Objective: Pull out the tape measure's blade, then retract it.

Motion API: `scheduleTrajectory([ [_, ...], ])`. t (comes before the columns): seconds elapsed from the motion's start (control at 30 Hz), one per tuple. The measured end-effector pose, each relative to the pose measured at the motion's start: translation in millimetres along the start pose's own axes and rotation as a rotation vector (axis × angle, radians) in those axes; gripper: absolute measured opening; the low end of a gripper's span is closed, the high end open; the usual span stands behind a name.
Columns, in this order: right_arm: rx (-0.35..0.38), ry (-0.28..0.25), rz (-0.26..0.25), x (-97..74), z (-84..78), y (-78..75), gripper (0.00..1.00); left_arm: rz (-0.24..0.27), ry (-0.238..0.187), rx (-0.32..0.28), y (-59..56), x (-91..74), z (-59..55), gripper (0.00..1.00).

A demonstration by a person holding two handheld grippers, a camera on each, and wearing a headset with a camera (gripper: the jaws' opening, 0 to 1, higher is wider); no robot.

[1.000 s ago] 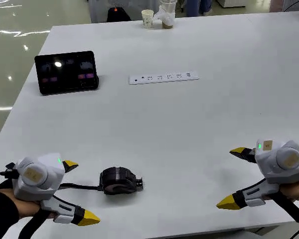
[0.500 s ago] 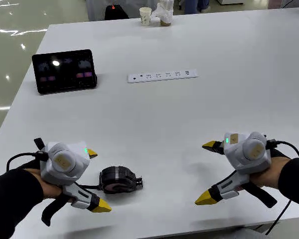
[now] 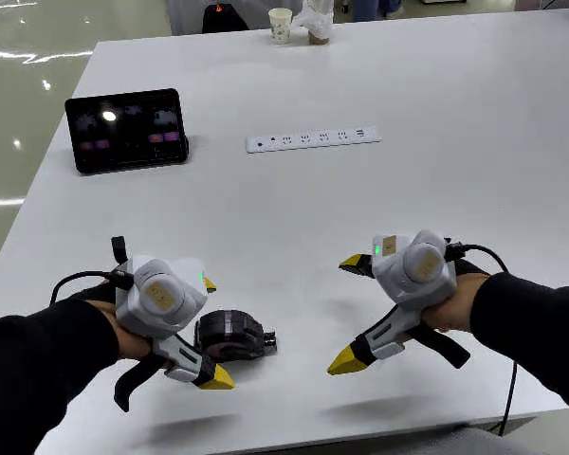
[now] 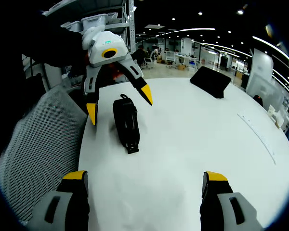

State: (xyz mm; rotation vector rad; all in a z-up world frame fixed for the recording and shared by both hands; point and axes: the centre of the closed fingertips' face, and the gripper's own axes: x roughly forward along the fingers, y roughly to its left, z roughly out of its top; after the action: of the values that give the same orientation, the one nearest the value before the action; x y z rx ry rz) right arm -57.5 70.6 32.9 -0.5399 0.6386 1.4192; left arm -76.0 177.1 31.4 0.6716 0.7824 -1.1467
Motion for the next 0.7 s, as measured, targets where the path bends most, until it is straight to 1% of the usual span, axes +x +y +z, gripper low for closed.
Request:
scheduleTrajectory([
  [0.07, -0.020, 0.005, 0.008, 6.2, 2.6, 3.0, 0.90, -0.006, 0.005, 0.019, -1.5, 2.8, 1.2, 0.78],
  [0.1, -0.029, 0.006, 0.013, 8.5, 3.7, 4.4, 0.88, -0.008, 0.009, 0.021, -1.8, 3.9, 1.6, 0.78],
  [0.2, -0.023, 0.012, 0.027, 17.1, 7.9, 8.5, 0.89, -0.014, 0.021, 0.029, -1.9, 6.1, 3.0, 0.76],
  [0.27, -0.048, 0.018, 0.032, 22.6, 10.6, 10.1, 0.84, -0.022, 0.041, 0.043, -2.4, 6.4, 2.9, 0.70],
  [0.33, -0.063, 0.025, 0.046, 27.9, 13.1, 13.4, 0.80, -0.018, 0.044, 0.050, -1.0, 7.6, 5.4, 0.66],
  [0.4, -0.067, 0.031, 0.057, 32.9, 16.0, 15.3, 0.80, -0.028, 0.045, 0.037, -1.7, 8.6, 7.4, 0.63],
  [0.43, -0.071, 0.034, 0.061, 35.2, 16.5, 15.5, 0.79, -0.030, 0.047, 0.040, -2.0, 9.1, 7.9, 0.60],
  [0.5, -0.076, 0.040, 0.068, 39.9, 17.4, 15.6, 0.76, -0.037, 0.061, 0.058, -2.7, 11.0, 6.6, 0.56],
  [0.57, -0.077, 0.046, 0.075, 44.1, 18.1, 15.4, 0.74, -0.038, 0.072, 0.068, -3.2, 12.7, 5.3, 0.54],
  [0.63, -0.078, 0.054, 0.081, 47.3, 18.3, 15.3, 0.73, -0.037, 0.075, 0.076, -2.7, 13.3, 4.8, 0.53],
  [0.7, -0.082, 0.056, 0.091, 50.1, 19.9, 16.4, 0.73, -0.036, 0.081, 0.086, -2.3, 13.0, 4.6, 0.50],
])
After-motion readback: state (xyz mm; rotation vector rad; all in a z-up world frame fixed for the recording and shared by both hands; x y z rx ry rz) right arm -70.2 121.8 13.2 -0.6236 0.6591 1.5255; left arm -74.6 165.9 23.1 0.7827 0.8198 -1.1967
